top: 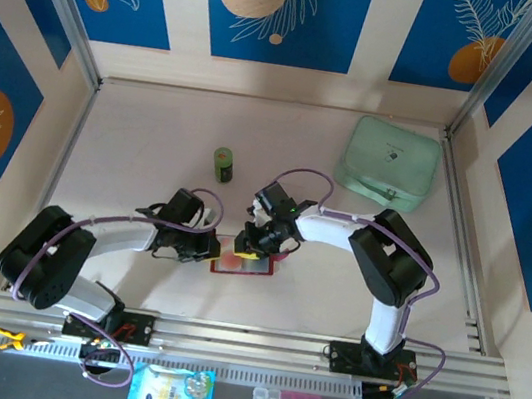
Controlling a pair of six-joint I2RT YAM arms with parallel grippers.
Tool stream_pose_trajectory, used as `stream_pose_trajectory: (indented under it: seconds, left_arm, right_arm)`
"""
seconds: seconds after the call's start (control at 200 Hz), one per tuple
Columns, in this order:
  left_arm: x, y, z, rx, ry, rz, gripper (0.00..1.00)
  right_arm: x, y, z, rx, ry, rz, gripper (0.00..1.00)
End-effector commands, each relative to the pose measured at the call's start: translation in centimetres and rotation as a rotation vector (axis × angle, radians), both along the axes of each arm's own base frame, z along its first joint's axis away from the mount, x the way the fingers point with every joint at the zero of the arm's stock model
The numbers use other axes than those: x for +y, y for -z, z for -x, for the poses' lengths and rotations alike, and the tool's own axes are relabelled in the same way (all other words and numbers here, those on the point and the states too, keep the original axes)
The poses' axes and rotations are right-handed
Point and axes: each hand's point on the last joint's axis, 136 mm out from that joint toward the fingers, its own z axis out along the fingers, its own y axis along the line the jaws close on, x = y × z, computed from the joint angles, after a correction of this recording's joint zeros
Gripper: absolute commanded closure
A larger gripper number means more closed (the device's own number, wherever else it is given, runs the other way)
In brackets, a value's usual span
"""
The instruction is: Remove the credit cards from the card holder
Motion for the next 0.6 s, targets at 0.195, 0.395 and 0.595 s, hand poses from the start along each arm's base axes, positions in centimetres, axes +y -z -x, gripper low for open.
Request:
stream_pose_trajectory:
  seconds: [0.195,0.395,0.595]
  left_arm:
    - [1.2,1.1,0.2,0.026,-0.014,-0.057,0.95]
    - [1.1,1.0,0.1,0.027,-0.013,-0.056,0.95]
    - [1.2,0.8,0.1,0.026,-0.012,-0.059,0.94]
  right_arm:
    - [1.4,-0.4,0.6,0.021,-0.05,-0.059,0.77]
    - [0.7,0.6,0.8,0.033,-0.046,-0.003,0.77]
    - [-0.7,1.3,0.6,0.02,-0.043,0.095,0.77]
